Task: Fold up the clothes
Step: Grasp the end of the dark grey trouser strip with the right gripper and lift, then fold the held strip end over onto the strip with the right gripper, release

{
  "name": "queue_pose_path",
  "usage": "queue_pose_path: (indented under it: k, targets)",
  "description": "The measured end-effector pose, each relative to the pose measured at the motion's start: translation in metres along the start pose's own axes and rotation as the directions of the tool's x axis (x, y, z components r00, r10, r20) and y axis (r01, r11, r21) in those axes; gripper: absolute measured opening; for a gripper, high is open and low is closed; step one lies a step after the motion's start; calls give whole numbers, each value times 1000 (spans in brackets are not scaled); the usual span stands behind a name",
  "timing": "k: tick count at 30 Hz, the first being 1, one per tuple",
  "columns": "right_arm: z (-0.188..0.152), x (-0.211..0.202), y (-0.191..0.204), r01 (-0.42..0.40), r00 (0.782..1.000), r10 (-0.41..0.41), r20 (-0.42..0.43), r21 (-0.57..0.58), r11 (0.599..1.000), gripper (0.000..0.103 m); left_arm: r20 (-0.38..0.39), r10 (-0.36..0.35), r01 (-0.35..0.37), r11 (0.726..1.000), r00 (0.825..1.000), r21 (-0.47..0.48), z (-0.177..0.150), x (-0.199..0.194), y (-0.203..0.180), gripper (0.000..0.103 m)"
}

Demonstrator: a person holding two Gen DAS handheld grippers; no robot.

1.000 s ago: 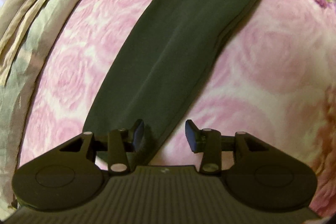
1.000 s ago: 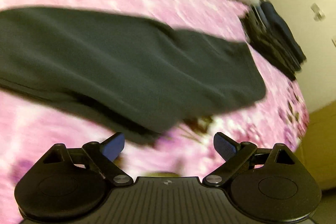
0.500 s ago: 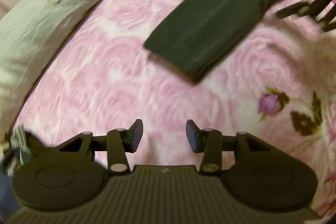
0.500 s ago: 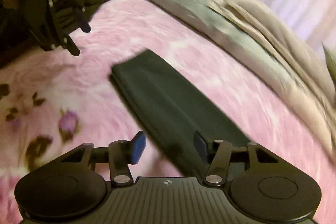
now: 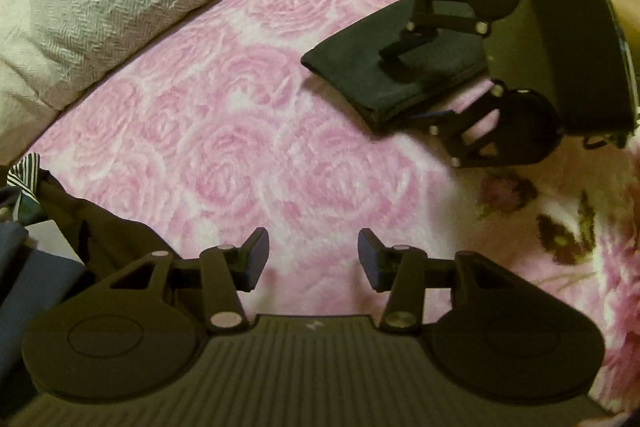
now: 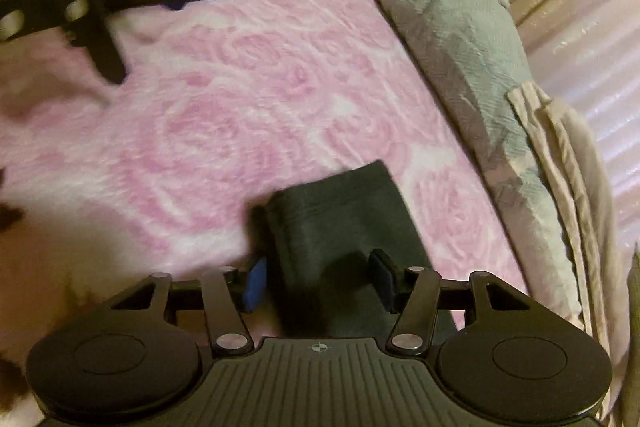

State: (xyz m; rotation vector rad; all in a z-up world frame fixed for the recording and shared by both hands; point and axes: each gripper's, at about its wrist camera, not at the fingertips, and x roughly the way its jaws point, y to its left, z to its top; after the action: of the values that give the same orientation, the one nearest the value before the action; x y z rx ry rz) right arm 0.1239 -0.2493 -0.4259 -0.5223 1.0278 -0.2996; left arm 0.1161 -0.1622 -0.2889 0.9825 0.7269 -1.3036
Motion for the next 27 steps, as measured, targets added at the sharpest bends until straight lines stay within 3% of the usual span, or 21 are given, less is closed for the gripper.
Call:
queue_pose_path:
  k: [1, 2, 6, 8, 10, 12, 15, 20, 24, 27]
  targets:
    - [1, 0, -4, -17, 1000, 17, -3, 20, 1000, 18, 4, -2, 2, 1000, 1000, 6, 2, -1, -1, 44]
    - [0, -4, -7, -6, 1000, 5, 7, 34, 999, 14, 9, -3, 3, 1000, 1000, 14, 3, -3, -2, 44]
    - [-6, -41, -40, -18, 997, 0, 82, 212, 977, 14, 35, -12, 11, 999, 999, 32, 18, -6, -8, 44]
    - [-13, -63, -67, -26, 994, -13, 111, 342, 939, 14, 49, -19, 17, 999, 999, 50, 33, -9, -14, 44]
    - [-28, -86, -97, -37, 990, -37, 139, 491, 870, 14, 71, -28, 23, 997, 997, 78, 53, -14, -23, 44]
    - [-64, -115, -128, -12, 985, -104, 139, 652, 758, 13, 97, -41, 30, 993, 994, 112, 77, -17, -35, 45]
    - [-119, -159, -176, 12, 973, -200, 114, 844, 536, 13, 131, -58, 37, 986, 990, 163, 115, -20, -59, 46]
    - [-265, -208, -223, 107, 948, -316, -43, 977, 187, 13, 165, -114, 75, 970, 980, 229, 187, -14, -120, 47]
    - [-396, -182, -227, 87, 979, -173, -112, 985, -146, 14, 159, -181, 126, 944, 971, 306, 237, 4, -186, 47]
    - [-457, -162, -221, 79, 994, -49, -96, 960, -270, 14, 134, -226, 164, 917, 965, 363, 265, 15, -232, 47]
